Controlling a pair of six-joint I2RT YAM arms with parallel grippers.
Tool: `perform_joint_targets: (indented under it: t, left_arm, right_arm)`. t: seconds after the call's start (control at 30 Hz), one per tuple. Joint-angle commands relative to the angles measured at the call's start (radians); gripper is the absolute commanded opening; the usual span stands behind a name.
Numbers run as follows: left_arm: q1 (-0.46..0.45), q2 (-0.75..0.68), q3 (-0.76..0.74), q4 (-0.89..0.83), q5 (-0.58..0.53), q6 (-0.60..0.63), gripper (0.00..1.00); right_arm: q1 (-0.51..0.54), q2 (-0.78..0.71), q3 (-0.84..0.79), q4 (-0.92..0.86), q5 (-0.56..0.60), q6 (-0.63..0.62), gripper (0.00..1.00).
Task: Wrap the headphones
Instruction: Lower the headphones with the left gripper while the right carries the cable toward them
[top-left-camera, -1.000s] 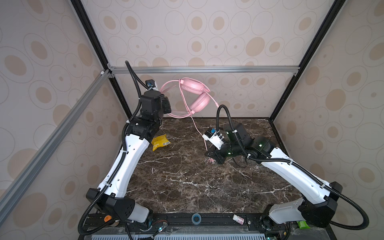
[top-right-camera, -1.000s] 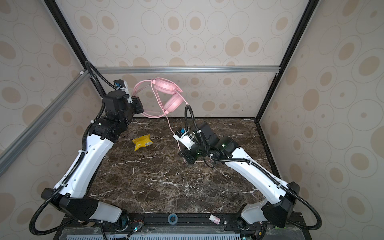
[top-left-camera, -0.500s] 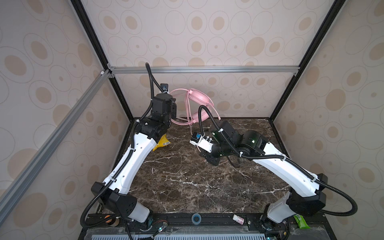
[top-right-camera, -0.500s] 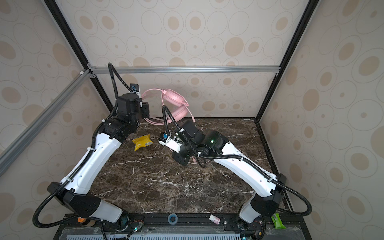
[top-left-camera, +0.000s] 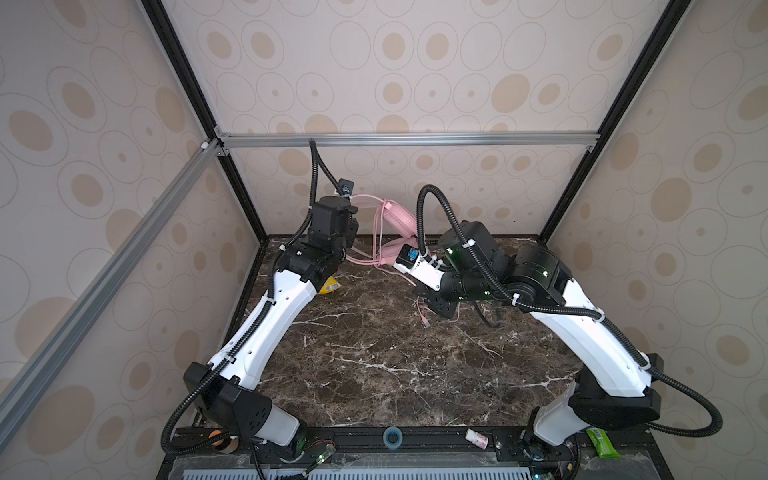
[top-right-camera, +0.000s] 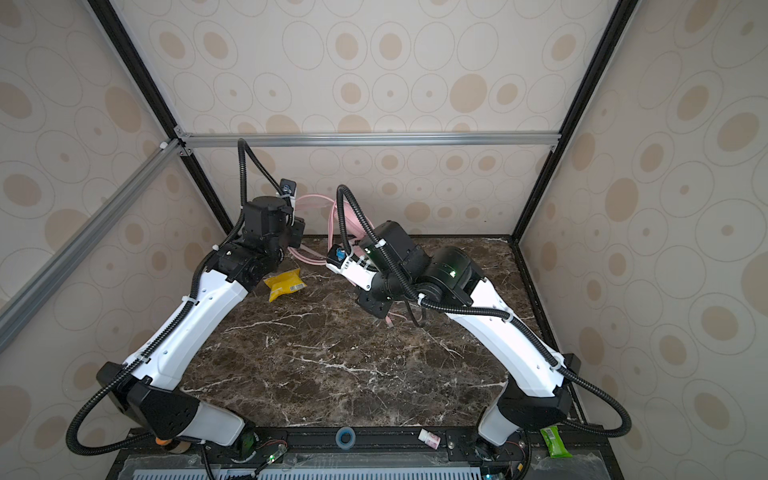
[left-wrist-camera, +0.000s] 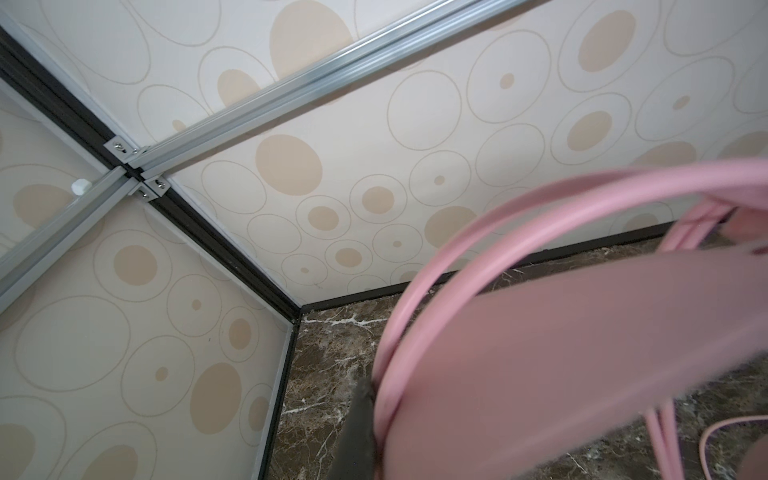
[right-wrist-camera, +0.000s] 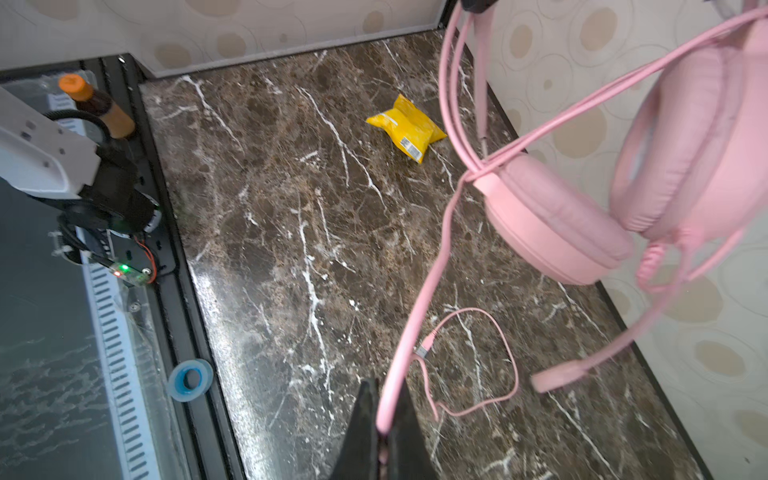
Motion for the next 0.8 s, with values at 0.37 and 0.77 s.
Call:
perform_joint_targets:
  t: [0.37,0.77]
  left_arm:
    - [-0.116,-0.039,0.023,0.005,0.082,0.271,0.0]
    - [-0.158,-0.052,0.0,-0.069,0.212,0.236,0.0]
  right_arm:
    - [0.001,-0.006,0.035,-0.08,0.314,-0.12,0.0]
    - [-0.003,0.02,0.054,0.037,0.432,-0.167,0.0]
